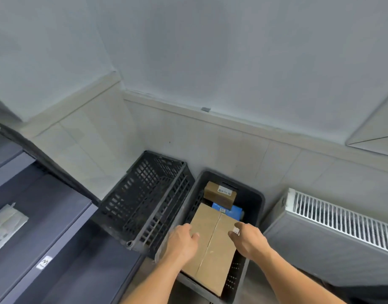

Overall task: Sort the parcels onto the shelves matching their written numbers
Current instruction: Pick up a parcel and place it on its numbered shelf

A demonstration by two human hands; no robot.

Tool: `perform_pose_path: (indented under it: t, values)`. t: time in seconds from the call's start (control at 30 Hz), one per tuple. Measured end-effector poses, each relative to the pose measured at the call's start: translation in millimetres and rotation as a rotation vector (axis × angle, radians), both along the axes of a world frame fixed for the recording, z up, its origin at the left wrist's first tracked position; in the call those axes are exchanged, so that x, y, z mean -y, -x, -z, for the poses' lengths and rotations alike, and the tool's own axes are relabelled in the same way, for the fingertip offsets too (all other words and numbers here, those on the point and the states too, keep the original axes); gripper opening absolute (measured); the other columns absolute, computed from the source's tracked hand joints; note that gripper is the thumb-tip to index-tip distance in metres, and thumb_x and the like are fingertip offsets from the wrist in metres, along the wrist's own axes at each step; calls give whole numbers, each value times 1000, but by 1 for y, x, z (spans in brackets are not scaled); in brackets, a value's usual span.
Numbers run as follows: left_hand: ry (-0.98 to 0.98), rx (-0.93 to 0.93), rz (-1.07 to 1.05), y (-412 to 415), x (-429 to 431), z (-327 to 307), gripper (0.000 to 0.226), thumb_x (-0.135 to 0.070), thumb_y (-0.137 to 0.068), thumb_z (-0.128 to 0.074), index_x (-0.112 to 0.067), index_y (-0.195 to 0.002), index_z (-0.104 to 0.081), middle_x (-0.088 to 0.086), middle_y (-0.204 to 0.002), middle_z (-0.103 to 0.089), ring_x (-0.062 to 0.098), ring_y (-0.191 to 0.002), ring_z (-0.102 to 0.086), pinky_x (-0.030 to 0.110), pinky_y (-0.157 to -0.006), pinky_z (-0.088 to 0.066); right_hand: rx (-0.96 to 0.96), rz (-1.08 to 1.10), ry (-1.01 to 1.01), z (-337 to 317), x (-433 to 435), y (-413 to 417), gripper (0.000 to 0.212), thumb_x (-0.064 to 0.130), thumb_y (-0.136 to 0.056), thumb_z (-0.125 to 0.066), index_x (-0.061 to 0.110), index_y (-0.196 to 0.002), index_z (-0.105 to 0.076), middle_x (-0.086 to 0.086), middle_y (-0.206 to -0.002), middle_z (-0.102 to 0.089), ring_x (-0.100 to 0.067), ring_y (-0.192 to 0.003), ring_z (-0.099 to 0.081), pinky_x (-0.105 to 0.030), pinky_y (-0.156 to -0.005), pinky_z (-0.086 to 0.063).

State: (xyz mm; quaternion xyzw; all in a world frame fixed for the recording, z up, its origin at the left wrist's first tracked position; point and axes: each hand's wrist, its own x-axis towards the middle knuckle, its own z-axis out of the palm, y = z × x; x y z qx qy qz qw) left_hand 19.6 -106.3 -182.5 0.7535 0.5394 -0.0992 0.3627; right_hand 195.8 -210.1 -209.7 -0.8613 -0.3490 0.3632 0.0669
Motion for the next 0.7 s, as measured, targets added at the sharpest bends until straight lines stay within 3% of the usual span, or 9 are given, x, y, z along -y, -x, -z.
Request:
perform_pose_path:
  t: [0.27,0.7]
  values:
    - [54,-65,76,-40,-7,24,48,-38,-103,-46,-18,-147,-45,3,-147,-48,21,-132,-48,34,-109,-41,-49,96,13,32,1,-29,53,43,-102,-46,14,-147,-44,-9,-141,-55,-29,-126,-54,-41,-102,-48]
    - [126,-86,165,-90,-76,119,47,-35,-104,-46,-16,-147,-44,5,-147,-49,24,-132,-48,33,-105,-40,-138,307,40,123,-51,-54,57,41,-103,-47,15,-153,-35,-8,-151,-47,-28,-134,-48,-38,-108,-41]
